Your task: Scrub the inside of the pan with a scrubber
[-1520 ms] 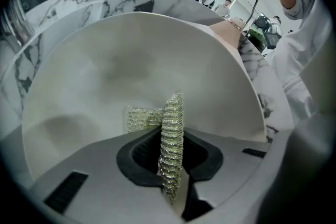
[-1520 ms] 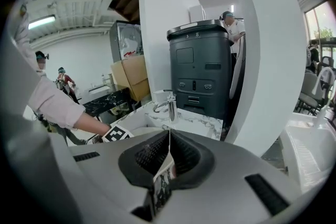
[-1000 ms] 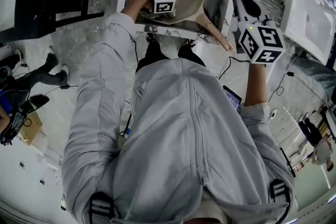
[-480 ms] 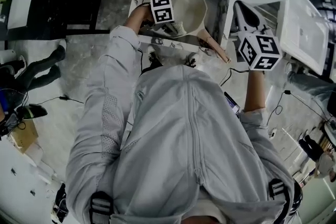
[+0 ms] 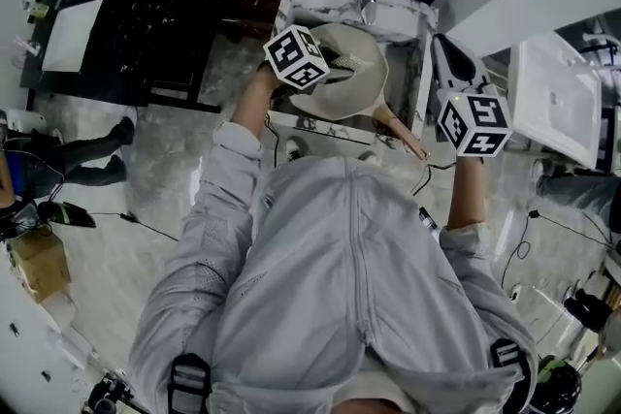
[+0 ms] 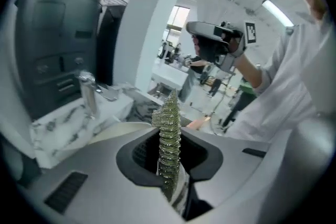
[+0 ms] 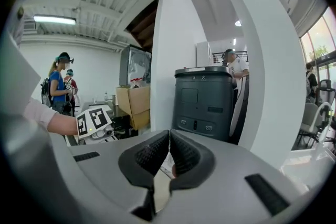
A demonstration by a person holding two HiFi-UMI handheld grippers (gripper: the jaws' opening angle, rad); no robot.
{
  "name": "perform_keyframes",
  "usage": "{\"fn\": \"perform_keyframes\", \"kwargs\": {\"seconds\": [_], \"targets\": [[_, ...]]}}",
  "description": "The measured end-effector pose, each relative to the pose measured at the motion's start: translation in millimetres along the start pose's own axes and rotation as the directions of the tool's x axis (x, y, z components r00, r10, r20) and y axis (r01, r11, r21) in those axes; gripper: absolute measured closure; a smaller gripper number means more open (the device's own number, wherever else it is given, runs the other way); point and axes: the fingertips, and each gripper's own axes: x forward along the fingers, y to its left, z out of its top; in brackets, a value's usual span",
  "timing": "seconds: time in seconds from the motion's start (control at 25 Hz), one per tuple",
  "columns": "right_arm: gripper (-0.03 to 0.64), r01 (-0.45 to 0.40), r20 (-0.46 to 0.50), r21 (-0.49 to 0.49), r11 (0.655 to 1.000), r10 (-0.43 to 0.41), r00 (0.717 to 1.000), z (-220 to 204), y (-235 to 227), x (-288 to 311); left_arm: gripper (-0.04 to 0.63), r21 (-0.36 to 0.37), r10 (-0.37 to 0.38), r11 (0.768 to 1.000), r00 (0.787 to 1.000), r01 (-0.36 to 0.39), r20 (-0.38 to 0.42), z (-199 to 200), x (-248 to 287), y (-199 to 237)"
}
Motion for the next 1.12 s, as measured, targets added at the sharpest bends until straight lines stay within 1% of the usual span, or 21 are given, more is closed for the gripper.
{"fn": "perform_keyframes", "kwargs": {"seconds": [0.04, 0.08, 0.12, 0.16, 0.2, 0.24, 0.32, 0.36, 0.4, 0.48, 0.52, 0.6, 0.72, 0.88, 0.92, 1.04, 1.12], "targets": [[0.581, 0.002, 0.013, -0.003, 1.0, -0.002, 1.0, 5.3, 0.2, 1.6, 0.525, 0.002, 0.098, 0.995, 0.995, -0.098, 0.026, 9.2, -9.0, 13.5], [0.581, 0.003, 0.025, -0.005, 1.0, -0.003, 1.0, 10.2, 0.6, 3.0, 0.525, 0.003, 0.184, 0.983, 0.981, -0.184, 0.059, 18.6, -19.2, 24.6], [0.581, 0.003, 0.034, -0.006, 1.0, -0.003, 0.999, 14.4, 1.4, 4.1, 0.525, 0.007, 0.258, 0.966, 0.961, -0.26, 0.096, 27.3, -29.8, 32.5], [0.581, 0.003, 0.04, -0.006, 1.0, -0.003, 0.999, 17.8, 2.3, 4.5, 0.525, 0.012, 0.324, 0.945, 0.937, -0.328, 0.132, 34.8, -40.4, 38.1], [0.581, 0.003, 0.044, -0.006, 1.0, -0.003, 0.999, 20.7, 3.2, 4.4, 0.525, 0.015, 0.386, 0.919, 0.907, -0.394, 0.168, 41.4, -51.0, 42.6], [0.581, 0.003, 0.048, -0.007, 1.0, -0.003, 0.999, 23.5, 3.8, 4.2, 0.525, 0.013, 0.446, 0.889, 0.872, -0.458, 0.204, 48.0, -61.8, 46.6], [0.581, 0.005, 0.059, -0.011, 1.0, -0.005, 0.998, 29.4, 4.2, 4.2, 0.525, -0.007, 0.544, 0.825, 0.79, -0.565, 0.282, 62.9, -84.5, 52.7], [0.581, 0.006, 0.065, -0.013, 1.0, -0.005, 0.998, 32.0, 4.2, 4.4, 0.525, -0.018, 0.575, 0.798, 0.752, -0.602, 0.323, 71.1, -95.2, 53.5], [0.581, 0.005, 0.07, -0.013, 1.0, -0.004, 0.998, 34.2, 4.7, 4.6, 0.525, -0.028, 0.593, 0.778, 0.718, -0.628, 0.364, 79.3, -104.9, 52.6], [0.581, -0.007, 0.078, -0.002, 1.0, 0.007, 0.997, 37.7, 7.6, 4.1, 0.525, -0.038, 0.607, 0.749, 0.663, -0.661, 0.439, 93.9, -121.7, 47.4], [0.581, -0.016, 0.082, 0.007, 1.0, 0.015, 0.997, 39.6, 9.8, 3.4, 0.525, -0.043, 0.609, 0.74, 0.641, -0.672, 0.468, 99.7, -129.1, 44.2], [0.581, -0.026, 0.091, 0.013, 1.0, 0.025, 0.996, 44.2, 13.8, 1.8, 0.525, -0.05, 0.607, 0.726, 0.604, -0.686, 0.517, 110.2, -143.4, 37.0], [0.581, -0.018, 0.1, -0.007, 1.0, 0.018, 0.995, 51.4, 17.3, 0.4, 0.525, -0.046, 0.597, 0.707, 0.56, -0.706, 0.574, 123.6, -163.6, 26.2], [0.581, -0.005, 0.133, -0.016, 1.0, 0.007, 0.991, 64.5, 18.3, -4.3, 0.525, -0.014, 0.567, 0.67, 0.498, -0.743, 0.656, 142.9, -185.7, 8.6], [0.581, -0.002, 0.142, -0.021, 1.0, 0.005, 0.99, 67.8, 18.8, -5.5, 0.525, -0.008, 0.558, 0.662, 0.486, -0.75, 0.673, 147.6, -190.4, 3.8], [0.581, 0.016, 0.16, -0.051, 0.999, -0.007, 0.987, 77.5, 19.2, -8.2, 0.525, 0.009, 0.539, 0.639, 0.456, -0.769, 0.708, 161.1, -203.1, -8.7], [0.581, 0.037, 0.17, -0.075, 0.996, -0.023, 0.985, 83.2, 18.3, -9.7, 0.525, 0.015, 0.532, 0.626, 0.441, -0.779, 0.723, 167.8, -210.2, -15.3]]}}
